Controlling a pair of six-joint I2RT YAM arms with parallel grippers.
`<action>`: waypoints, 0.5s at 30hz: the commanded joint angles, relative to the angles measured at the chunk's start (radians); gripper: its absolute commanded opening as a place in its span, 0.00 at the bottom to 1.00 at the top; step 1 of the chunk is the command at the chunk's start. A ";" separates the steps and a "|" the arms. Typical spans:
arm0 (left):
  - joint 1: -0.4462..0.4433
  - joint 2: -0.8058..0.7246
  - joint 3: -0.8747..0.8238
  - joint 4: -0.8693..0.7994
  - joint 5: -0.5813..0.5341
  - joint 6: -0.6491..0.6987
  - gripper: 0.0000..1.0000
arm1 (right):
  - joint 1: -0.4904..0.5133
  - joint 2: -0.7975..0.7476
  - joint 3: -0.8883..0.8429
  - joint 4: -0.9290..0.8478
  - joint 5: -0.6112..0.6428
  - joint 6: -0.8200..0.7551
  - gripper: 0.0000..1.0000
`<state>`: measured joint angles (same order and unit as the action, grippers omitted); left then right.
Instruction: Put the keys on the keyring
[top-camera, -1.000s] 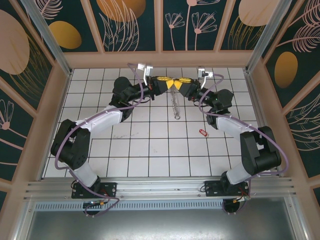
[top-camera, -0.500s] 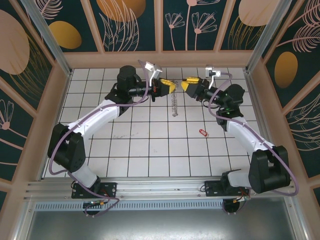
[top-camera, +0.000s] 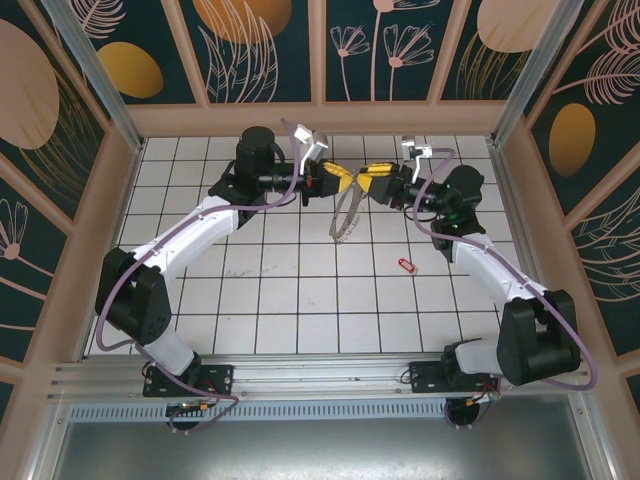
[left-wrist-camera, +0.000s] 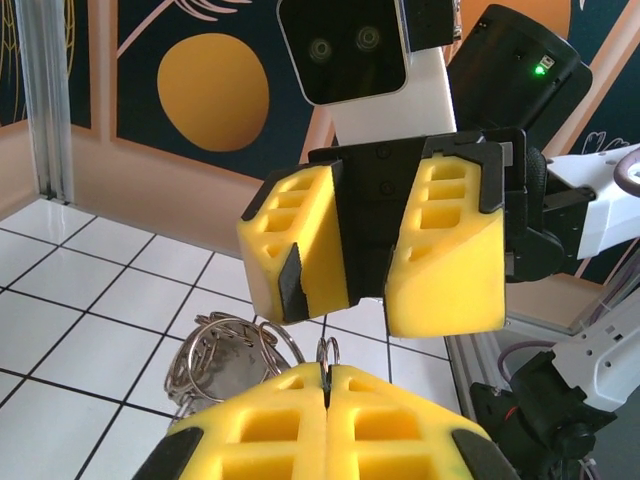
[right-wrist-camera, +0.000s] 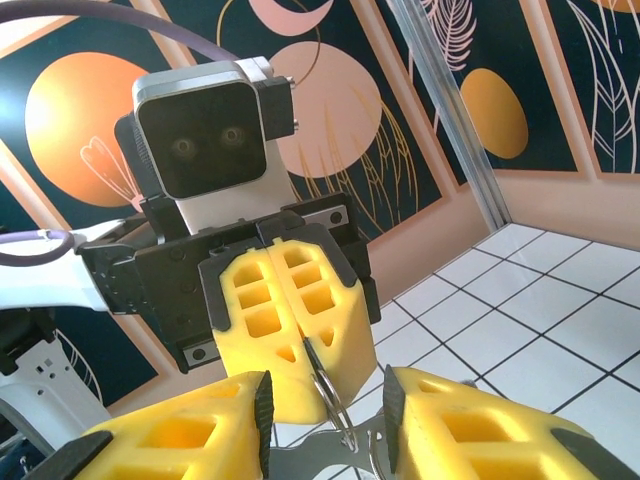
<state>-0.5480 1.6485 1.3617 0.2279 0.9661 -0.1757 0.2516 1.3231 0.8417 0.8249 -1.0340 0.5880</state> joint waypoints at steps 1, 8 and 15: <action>-0.002 -0.001 0.034 0.033 0.039 0.001 0.00 | 0.013 0.014 0.002 0.011 -0.031 -0.021 0.36; -0.002 0.005 0.033 0.055 0.043 -0.017 0.00 | 0.023 0.032 0.003 0.014 -0.037 -0.023 0.30; -0.002 0.012 0.034 0.070 0.051 -0.031 0.00 | 0.035 0.042 0.002 0.019 -0.034 -0.025 0.19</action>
<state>-0.5480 1.6505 1.3617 0.2344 0.9874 -0.1925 0.2771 1.3525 0.8417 0.8253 -1.0492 0.5819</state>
